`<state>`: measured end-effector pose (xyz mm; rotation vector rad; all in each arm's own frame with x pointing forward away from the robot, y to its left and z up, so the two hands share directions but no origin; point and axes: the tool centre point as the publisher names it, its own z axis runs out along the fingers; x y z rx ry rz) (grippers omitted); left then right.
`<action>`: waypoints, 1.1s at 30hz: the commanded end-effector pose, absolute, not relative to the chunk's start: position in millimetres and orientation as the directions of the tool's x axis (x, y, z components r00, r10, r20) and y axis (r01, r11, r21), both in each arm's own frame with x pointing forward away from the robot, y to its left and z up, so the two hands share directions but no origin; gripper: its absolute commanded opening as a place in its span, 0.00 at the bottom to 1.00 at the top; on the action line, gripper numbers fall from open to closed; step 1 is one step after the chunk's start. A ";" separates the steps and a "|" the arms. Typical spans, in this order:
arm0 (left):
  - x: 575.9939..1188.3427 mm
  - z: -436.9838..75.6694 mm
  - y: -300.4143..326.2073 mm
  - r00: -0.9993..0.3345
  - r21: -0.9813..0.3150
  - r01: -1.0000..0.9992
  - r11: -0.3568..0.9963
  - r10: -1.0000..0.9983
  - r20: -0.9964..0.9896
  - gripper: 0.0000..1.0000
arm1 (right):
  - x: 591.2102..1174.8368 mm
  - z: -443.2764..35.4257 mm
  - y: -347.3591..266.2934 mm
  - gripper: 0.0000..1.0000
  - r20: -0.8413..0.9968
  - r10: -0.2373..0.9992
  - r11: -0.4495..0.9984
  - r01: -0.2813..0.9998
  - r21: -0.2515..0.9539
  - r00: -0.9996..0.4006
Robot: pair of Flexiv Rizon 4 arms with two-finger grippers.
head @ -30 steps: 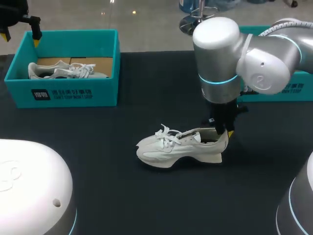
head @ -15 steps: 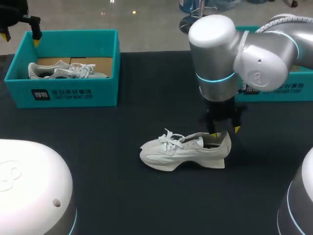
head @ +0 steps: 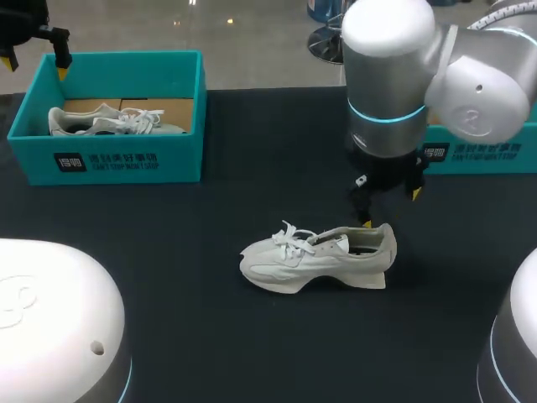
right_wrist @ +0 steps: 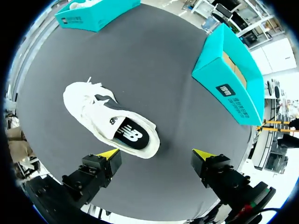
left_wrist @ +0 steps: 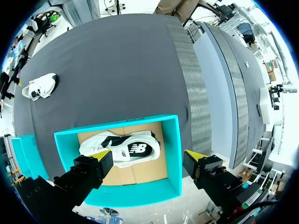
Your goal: Take the shoe out of the shoebox, open the shoe tongue, remove and reinsert the insole, then place the shoe into the shoebox
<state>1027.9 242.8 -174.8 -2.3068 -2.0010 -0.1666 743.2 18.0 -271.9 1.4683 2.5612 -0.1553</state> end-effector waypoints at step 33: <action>1026.7 -174.6 243.1 0.140 0.011 0.990 -0.143 0.981 0.138 1.00 | 726.9 -273.1 -23.1 1.00 -0.086 -0.023 0.895 -0.058 0.442 -0.996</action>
